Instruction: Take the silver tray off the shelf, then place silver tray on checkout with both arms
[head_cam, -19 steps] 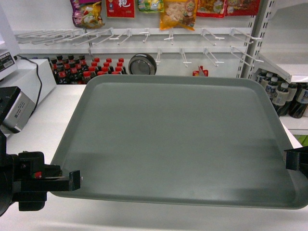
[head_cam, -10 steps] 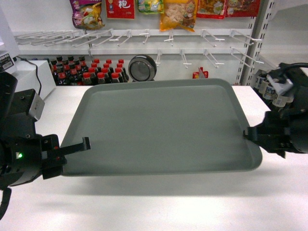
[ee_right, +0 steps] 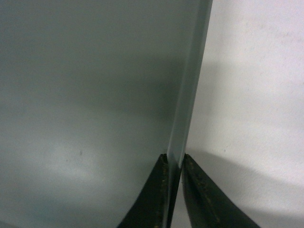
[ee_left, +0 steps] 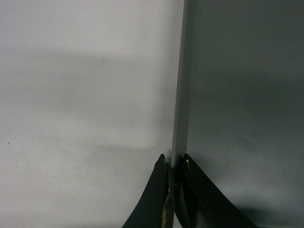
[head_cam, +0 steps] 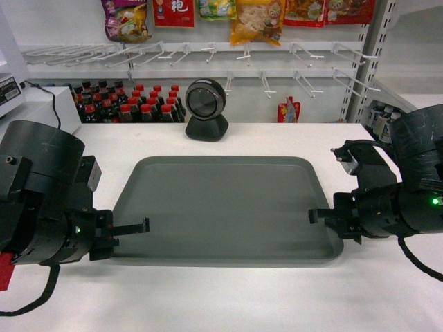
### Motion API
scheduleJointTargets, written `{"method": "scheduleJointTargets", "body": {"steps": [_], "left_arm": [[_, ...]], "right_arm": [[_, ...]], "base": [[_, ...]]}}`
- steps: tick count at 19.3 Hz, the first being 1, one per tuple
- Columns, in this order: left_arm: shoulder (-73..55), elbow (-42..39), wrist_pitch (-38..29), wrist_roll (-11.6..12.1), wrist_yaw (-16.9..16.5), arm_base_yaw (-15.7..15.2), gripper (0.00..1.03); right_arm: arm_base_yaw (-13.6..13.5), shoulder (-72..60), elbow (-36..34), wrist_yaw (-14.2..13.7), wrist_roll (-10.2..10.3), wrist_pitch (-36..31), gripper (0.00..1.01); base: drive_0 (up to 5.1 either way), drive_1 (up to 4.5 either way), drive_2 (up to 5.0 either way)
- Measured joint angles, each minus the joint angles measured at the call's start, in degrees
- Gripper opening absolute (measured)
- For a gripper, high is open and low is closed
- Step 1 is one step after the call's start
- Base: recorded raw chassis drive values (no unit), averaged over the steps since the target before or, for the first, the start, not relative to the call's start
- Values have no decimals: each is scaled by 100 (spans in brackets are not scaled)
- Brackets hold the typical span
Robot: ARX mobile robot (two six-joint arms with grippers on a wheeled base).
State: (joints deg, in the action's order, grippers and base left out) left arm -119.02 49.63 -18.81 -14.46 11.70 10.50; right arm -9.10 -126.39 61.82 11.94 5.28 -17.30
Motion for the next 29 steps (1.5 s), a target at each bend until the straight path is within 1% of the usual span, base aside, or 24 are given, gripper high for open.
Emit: {"method": "scheduleJointTargets", "body": {"steps": [1,2,3,4,5,6,7,8,10,11,12,14,17,18,19,20,21,24,26,27,28,29], "left_arm": [[-22,20,-17,0,151,59,17],[-20,13,-61,9,203,79,26],[50,-101,-334,87,341,103,35],[643,-656,-1222,186,750,149,53],[1040,-1207,-3375,636,293,42,44],[1322,-1685,-4494,955,-72,-31,33],[1512,-2177,-5136,1145,-234,-118,22],[1646,-2465,-5357,1211,-293,-192,14],[2186,-2986,-5460,1314,-404,-330,1],[2481,-3169,-5497,1338,-461,-378,1],[2752,-3346,-5501,1342,-527,-422,1],[3322,-3786,-5390,1344,-632,-522,1],[3921,-4092,-5099,1344,-726,-619,1],[4280,-4232,-4889,1344,-763,-664,1],[4765,-4264,-4271,1346,-1064,-863,1],[5042,-4310,-4100,1346,-1130,-975,1],[5431,-4365,-3921,1346,-1104,-1071,1],[6081,-4575,-3464,1346,-1176,-1034,1],[6413,-4686,-3158,1346,-1169,-1034,1],[6756,-4736,-2922,1346,-1169,-1038,1],[6911,-4747,-2817,1346,-1169,-1038,1],[7010,-4754,-2750,1346,-1169,-1038,1]], "right_arm": [[0,2,-26,-83,-70,-114,17],[11,50,-68,-238,-114,-205,27],[31,138,-197,-365,-125,-428,36],[90,411,-400,-409,-192,-693,54],[85,271,-833,-1257,-319,-2896,47],[92,297,-1491,-1742,-380,-4113,36],[149,428,-2238,-1836,-413,-4861,25],[214,595,-2634,-1836,-446,-5248,18],[332,1325,-3178,-1814,-485,-5635,2],[400,1818,-3469,-1788,-490,-5718,2],[398,2109,-3748,-1742,-492,-5718,2],[442,2522,-4385,-1631,-494,-5595,2],[551,3265,-4843,-1576,-492,-5630,2],[605,3674,-5031,-1508,-492,-5661,2],[793,3906,-5178,-1226,-494,-5654,2],[894,4140,-5324,-1226,-494,-5641,2],[929,4398,-5451,-1241,-490,-5578,2],[911,5108,-5674,-1189,-492,-5191,2],[911,5595,-5823,-1191,-492,-4806,2],[911,5973,-5919,-1193,-492,-4494,2],[911,6105,-5939,-1191,-492,-4378,2],[911,6376,-5925,-1193,-494,-3991,2]], "base": [[0,0,0],[0,0,0],[0,0,0],[0,0,0],[0,0,0],[0,0,0],[0,0,0],[0,0,0],[0,0,0],[0,0,0],[0,0,0],[0,0,0],[0,0,0],[0,0,0],[0,0,0],[0,0,0],[0,0,0],[0,0,0],[0,0,0],[0,0,0],[0,0,0],[0,0,0]]}}
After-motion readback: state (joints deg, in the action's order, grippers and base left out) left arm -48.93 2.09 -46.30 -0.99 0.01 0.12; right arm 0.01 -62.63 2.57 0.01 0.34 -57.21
